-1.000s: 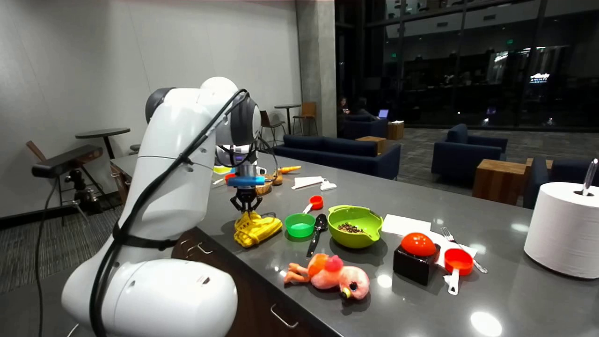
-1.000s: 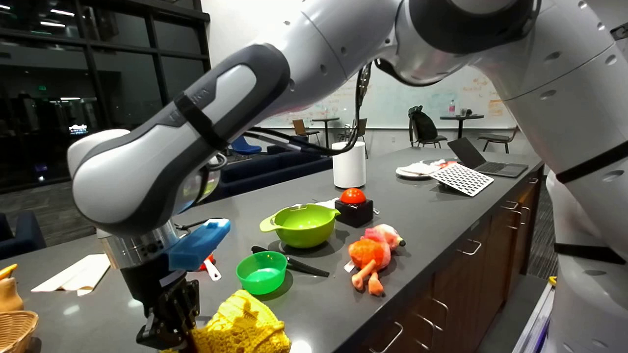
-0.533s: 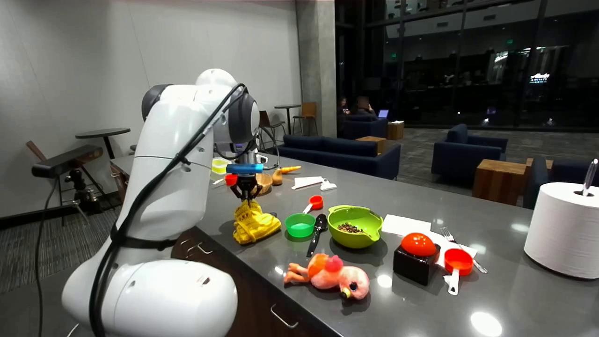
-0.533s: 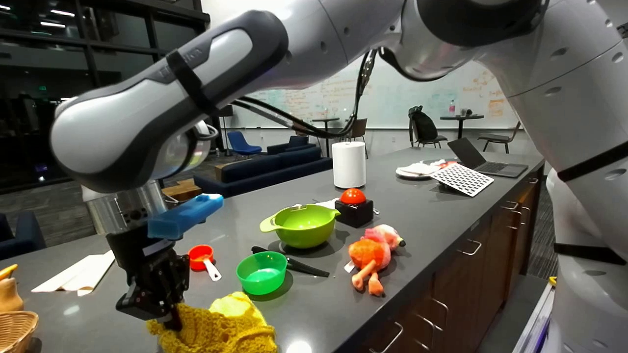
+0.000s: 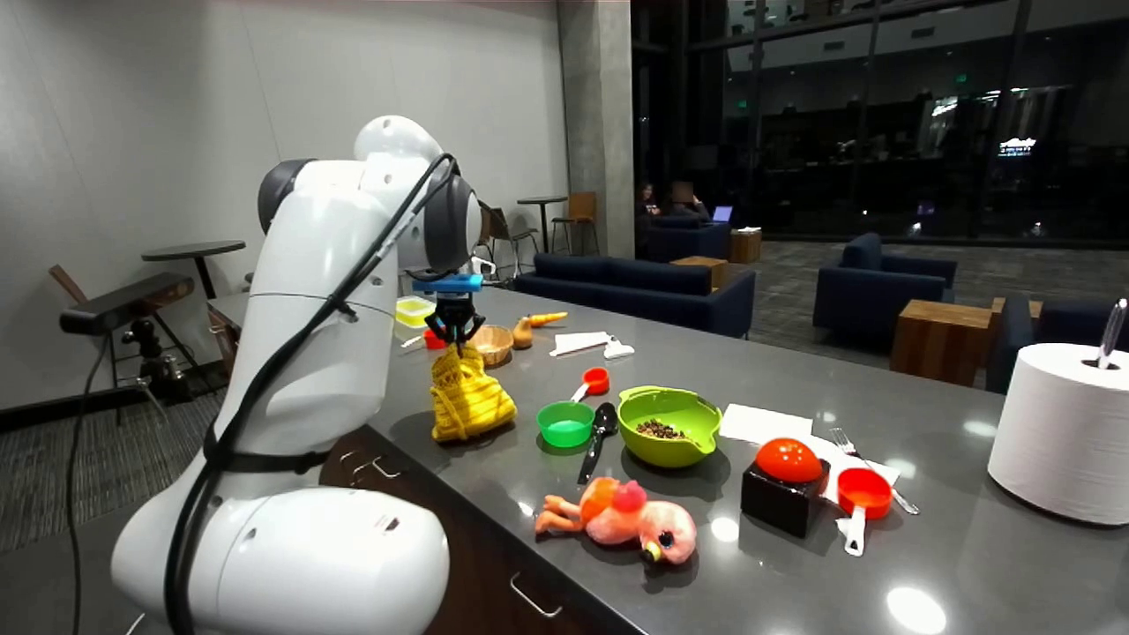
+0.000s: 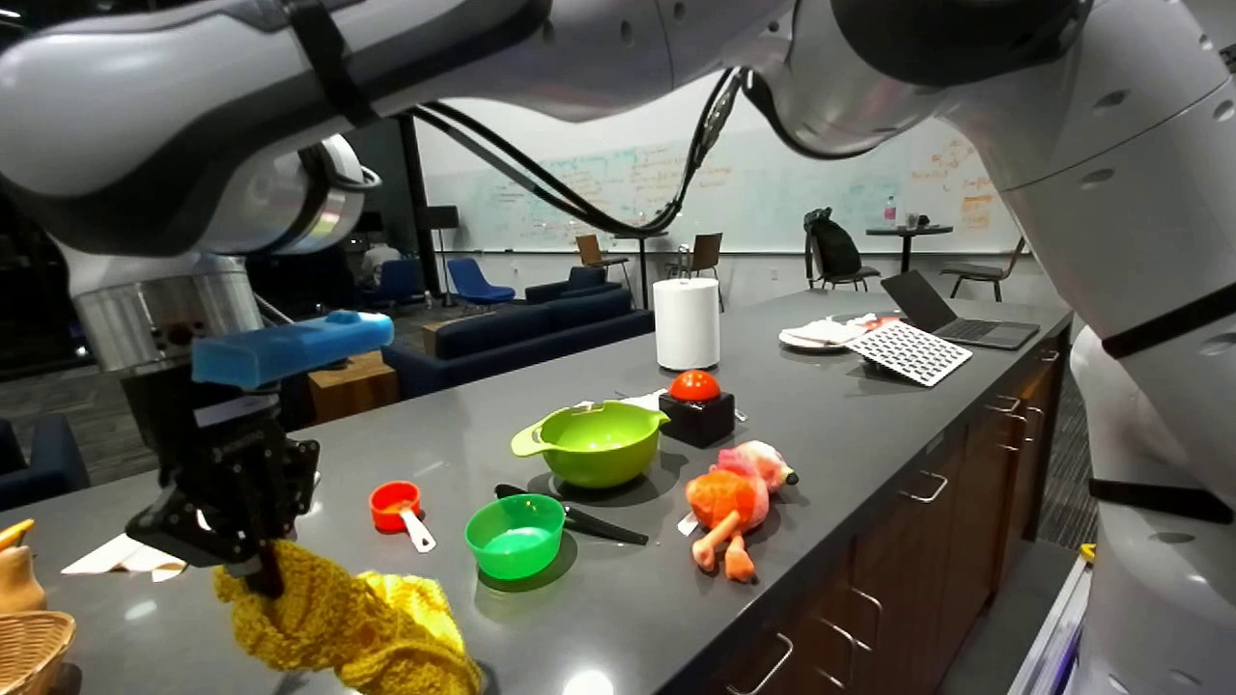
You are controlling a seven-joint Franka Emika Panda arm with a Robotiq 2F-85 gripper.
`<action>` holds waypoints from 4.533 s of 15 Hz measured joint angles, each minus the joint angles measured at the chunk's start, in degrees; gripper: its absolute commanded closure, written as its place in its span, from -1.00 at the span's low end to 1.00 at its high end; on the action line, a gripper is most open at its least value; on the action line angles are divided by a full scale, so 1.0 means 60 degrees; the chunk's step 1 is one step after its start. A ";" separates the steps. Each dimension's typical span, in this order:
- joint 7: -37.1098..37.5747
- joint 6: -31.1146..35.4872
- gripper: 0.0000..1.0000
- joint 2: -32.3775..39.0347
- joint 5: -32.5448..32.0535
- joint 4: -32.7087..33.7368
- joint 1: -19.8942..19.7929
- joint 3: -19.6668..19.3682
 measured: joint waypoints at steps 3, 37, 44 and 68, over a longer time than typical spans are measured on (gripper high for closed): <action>0.0226 -0.0447 0.95 0.0077 -0.0006 0.0774 0.0250 -0.0002; 0.1324 0.7340 0.95 -0.1775 0.3399 -0.2615 -0.0522 -0.0060; 0.0397 0.9375 0.95 -0.3125 0.5671 -0.6315 -0.1456 0.0822; -0.0622 0.8556 0.95 -0.6184 0.6840 -1.1532 -0.1798 -0.0164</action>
